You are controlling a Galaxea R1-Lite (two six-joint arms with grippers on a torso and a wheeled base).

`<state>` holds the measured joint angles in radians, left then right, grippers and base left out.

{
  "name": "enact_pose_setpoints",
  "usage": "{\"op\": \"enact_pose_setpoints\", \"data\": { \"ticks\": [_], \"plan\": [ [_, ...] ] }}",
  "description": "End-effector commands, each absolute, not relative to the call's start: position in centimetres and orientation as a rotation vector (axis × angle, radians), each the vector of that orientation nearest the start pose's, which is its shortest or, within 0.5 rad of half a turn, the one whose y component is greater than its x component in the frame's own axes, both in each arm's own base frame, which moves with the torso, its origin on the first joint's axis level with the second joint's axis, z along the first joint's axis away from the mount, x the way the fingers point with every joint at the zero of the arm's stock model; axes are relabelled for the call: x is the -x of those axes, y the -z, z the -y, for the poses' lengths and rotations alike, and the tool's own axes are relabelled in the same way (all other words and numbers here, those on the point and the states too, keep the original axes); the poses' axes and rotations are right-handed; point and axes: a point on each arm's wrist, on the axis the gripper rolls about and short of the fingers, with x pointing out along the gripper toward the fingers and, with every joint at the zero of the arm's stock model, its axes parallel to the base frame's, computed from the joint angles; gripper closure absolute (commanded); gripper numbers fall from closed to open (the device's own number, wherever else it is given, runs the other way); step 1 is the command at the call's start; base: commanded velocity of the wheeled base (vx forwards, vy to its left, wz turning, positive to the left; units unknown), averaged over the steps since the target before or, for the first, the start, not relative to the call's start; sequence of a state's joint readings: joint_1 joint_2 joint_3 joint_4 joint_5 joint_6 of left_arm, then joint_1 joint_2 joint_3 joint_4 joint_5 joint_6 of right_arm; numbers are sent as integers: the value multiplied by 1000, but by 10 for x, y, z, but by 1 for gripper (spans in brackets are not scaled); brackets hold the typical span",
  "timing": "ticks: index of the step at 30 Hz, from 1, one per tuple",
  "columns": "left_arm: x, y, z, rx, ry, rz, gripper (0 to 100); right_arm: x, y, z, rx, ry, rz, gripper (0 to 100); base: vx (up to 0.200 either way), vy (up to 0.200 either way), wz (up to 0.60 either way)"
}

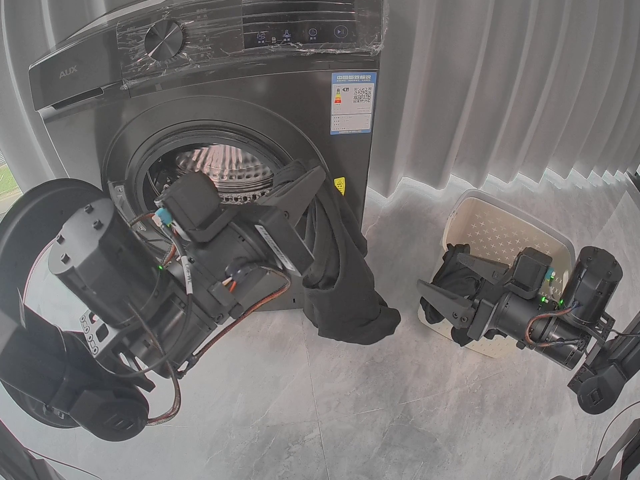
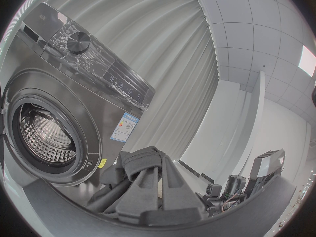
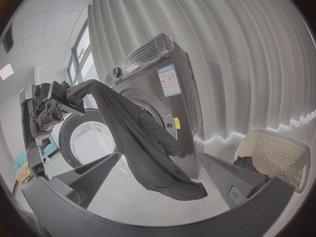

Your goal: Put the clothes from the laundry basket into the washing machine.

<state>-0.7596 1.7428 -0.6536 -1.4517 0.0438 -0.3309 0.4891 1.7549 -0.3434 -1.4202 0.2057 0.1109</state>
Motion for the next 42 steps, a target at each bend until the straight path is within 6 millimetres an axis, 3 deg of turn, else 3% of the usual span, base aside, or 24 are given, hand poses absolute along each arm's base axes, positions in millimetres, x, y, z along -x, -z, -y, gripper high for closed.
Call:
{"op": "enact_pose_setpoints", "data": {
  "ticks": [1, 13, 20, 25, 33, 42],
  "plan": [
    [-216, -218, 204, 468, 742, 224, 100, -224, -129, -123, -93, -690, -55, 0, 0, 0, 0],
    [-211, -226, 214, 558, 768, 206, 100, -225, -106, -135, -44, -835, -136, 0, 0, 0, 0],
    [-209, -226, 215, 559, 776, 205, 100, -242, -89, -150, 5, -885, -149, 0, 0, 0, 0],
    [-206, -225, 217, 561, 788, 203, 100, -272, -86, -172, -4, -893, -89, 0, 0, 0, 0],
    [-207, -226, 217, 562, 787, 207, 100, -300, -77, -193, -15, -874, -57, 0, 0, 0, 0],
    [-207, -227, 217, 563, 787, 208, 100, -307, -66, -208, -26, -890, -64, 0, 0, 0, 0]
  ]
}}
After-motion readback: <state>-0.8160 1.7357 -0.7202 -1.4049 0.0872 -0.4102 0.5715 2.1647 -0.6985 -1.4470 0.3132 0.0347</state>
